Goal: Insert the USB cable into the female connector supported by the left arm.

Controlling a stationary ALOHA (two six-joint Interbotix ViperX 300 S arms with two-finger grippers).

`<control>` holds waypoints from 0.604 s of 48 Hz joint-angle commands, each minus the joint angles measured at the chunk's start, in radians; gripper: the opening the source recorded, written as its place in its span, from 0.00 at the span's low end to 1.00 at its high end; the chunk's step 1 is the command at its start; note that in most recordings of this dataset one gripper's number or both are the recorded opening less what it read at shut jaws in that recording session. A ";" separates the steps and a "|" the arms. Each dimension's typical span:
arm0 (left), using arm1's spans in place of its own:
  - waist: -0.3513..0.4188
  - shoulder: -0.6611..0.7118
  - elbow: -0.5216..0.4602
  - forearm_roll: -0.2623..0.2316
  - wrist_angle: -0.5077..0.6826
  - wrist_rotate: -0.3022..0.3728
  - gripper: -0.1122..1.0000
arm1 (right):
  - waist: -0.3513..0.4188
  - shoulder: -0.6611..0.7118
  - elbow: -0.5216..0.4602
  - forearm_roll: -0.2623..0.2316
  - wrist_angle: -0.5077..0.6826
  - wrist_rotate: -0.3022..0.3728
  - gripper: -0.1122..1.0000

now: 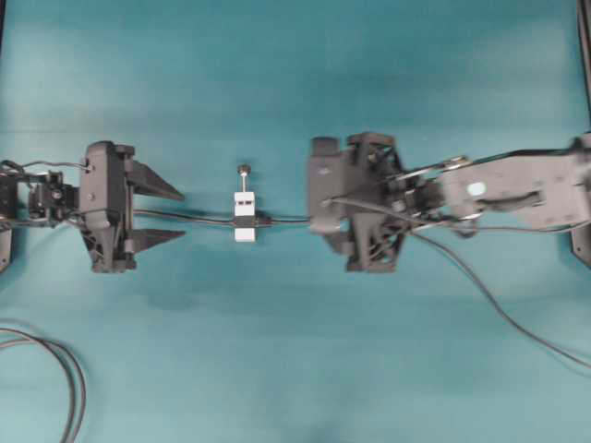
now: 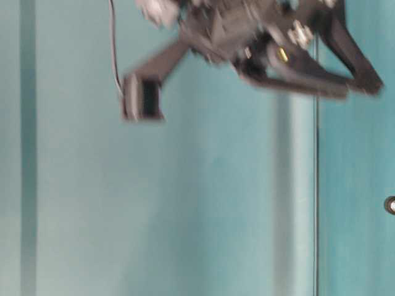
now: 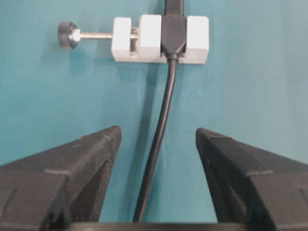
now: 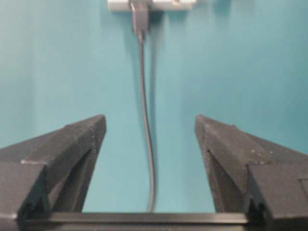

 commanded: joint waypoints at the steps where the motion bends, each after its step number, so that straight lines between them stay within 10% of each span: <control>1: -0.002 -0.061 -0.002 -0.002 0.052 -0.014 0.79 | -0.003 -0.077 0.041 -0.003 -0.032 0.015 0.79; 29: 0.000 -0.485 0.129 -0.002 0.106 -0.003 0.79 | -0.121 -0.410 0.466 -0.003 -0.561 0.141 0.79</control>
